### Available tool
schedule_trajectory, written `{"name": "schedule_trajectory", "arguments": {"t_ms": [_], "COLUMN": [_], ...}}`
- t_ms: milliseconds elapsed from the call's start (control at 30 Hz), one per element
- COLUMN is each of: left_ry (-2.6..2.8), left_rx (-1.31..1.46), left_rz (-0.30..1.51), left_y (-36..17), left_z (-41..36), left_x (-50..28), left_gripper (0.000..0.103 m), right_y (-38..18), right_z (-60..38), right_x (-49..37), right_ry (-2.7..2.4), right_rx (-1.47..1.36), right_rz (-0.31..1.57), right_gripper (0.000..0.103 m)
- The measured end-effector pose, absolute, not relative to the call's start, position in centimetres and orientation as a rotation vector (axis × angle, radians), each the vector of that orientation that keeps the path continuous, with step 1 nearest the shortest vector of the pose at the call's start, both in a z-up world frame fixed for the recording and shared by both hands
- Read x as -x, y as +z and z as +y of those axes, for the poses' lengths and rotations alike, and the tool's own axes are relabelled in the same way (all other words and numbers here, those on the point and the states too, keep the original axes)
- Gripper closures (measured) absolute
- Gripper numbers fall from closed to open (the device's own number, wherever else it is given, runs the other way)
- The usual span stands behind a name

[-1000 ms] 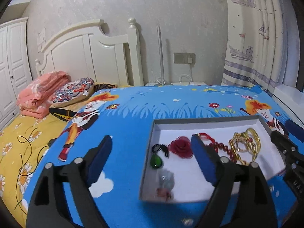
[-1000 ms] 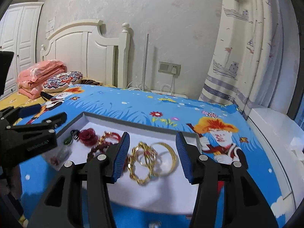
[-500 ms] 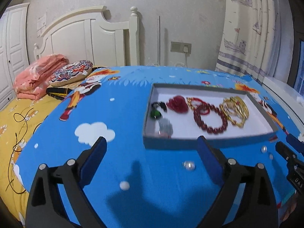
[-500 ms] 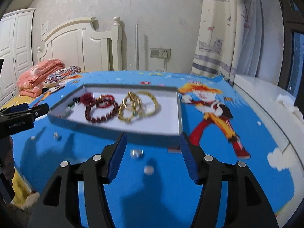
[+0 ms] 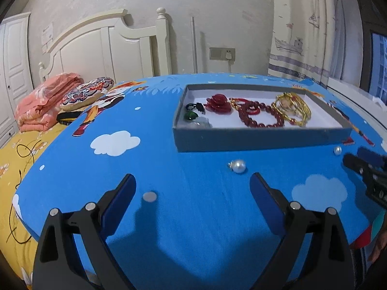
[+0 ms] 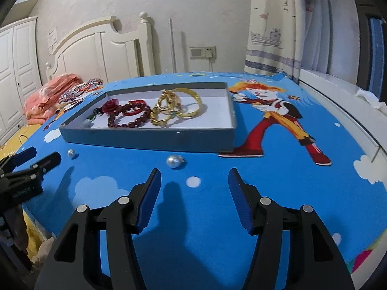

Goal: Organize jewelry
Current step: 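Withdraw both tools from the tray toward the pearl on the cover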

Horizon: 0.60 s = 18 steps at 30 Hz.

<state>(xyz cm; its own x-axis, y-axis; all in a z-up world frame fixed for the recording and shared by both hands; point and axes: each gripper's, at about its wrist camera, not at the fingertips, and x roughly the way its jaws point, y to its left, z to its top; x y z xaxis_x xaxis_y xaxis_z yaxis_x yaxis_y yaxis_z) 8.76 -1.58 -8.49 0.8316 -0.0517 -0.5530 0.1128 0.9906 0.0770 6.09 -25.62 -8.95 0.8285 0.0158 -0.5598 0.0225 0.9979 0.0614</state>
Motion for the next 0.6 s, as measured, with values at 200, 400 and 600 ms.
{"name": "schedule_trajectory", "arguments": {"t_ms": [200,400,600], "left_ry": [-0.097,-0.099,-0.121], "left_rx": [-0.111,-0.095,-0.065], "left_rz": [0.585,0.592,0.589], "left_y": [-8.9,-8.8,-8.3], "left_z": [-1.5,-1.3,-1.6], "left_x": [-8.7,-9.1,-9.9], "left_gripper": [0.011,0.011,0.011], "right_y": [-9.1,-9.0,-8.9], "right_z": [-24.5,-23.9,-23.8], "right_x": [-7.5,-9.0,-9.4], "right_ry": [0.001,-0.004,-0.008], "right_rx": [-0.047,-0.025,-0.015], "right_rz": [0.613,0.645,0.646], "right_gripper": [0.048,0.057,0.079]}}
